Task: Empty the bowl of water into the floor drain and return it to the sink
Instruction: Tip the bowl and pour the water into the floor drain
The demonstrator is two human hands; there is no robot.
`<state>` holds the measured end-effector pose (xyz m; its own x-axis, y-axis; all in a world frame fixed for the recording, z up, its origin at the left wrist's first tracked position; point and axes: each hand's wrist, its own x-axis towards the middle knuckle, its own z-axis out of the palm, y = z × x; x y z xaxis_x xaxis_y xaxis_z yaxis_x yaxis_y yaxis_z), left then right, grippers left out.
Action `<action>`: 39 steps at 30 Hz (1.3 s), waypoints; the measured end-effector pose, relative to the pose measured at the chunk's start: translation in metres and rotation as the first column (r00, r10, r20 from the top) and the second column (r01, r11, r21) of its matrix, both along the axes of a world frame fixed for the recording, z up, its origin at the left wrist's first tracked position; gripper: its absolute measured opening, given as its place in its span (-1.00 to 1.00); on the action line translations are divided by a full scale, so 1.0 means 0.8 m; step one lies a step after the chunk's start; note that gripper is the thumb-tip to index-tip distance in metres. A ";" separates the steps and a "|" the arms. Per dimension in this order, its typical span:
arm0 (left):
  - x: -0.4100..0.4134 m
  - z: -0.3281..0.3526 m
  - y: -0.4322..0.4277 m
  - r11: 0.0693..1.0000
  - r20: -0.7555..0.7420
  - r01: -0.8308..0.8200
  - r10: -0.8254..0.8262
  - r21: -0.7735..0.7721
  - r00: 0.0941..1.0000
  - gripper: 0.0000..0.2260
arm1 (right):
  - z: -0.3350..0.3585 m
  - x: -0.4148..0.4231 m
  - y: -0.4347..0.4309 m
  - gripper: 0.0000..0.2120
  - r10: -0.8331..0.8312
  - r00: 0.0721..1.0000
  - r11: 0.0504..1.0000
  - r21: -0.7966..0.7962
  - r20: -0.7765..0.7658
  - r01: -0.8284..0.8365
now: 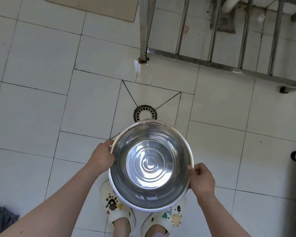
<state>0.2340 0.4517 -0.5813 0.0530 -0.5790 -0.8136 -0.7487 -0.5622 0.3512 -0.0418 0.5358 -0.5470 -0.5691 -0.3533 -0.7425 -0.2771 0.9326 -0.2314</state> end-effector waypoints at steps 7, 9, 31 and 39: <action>0.001 0.001 -0.001 1.000 -0.005 -0.005 0.005 0.009 1.000 -0.60 | -0.002 0.000 -0.001 -0.77 0.007 1.000 1.000 -0.002 0.001 -0.007; 0.001 0.001 -0.001 1.000 -0.007 -0.001 0.002 0.009 1.000 -0.60 | -0.003 0.000 -0.002 -0.77 0.010 1.000 1.000 -0.003 0.001 -0.010; -0.002 0.001 -0.003 1.000 0.005 0.005 -0.005 0.004 1.000 -0.61 | -0.006 -0.007 -0.002 -0.75 0.033 0.999 0.999 -0.001 -0.003 -0.033; -0.004 -0.001 -0.004 1.000 0.027 0.004 -0.004 0.010 1.000 -0.60 | -0.006 -0.007 -0.002 -0.76 0.018 1.000 1.000 0.005 -0.010 -0.018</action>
